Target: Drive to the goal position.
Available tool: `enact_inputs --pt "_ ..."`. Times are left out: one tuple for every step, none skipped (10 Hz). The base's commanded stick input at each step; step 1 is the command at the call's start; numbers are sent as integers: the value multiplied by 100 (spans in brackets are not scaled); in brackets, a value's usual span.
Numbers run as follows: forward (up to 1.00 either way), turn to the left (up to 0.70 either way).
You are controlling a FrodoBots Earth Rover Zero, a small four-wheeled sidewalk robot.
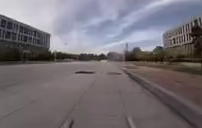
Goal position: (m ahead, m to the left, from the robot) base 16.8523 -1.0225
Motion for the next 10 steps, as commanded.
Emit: enact_inputs --pt "100 0" --pt "100 0" --pt "100 0" --pt "100 0" --pt "100 0" --pt "100 0" --pt "100 0" --pt "100 0" --pt "100 0" --pt "100 0"
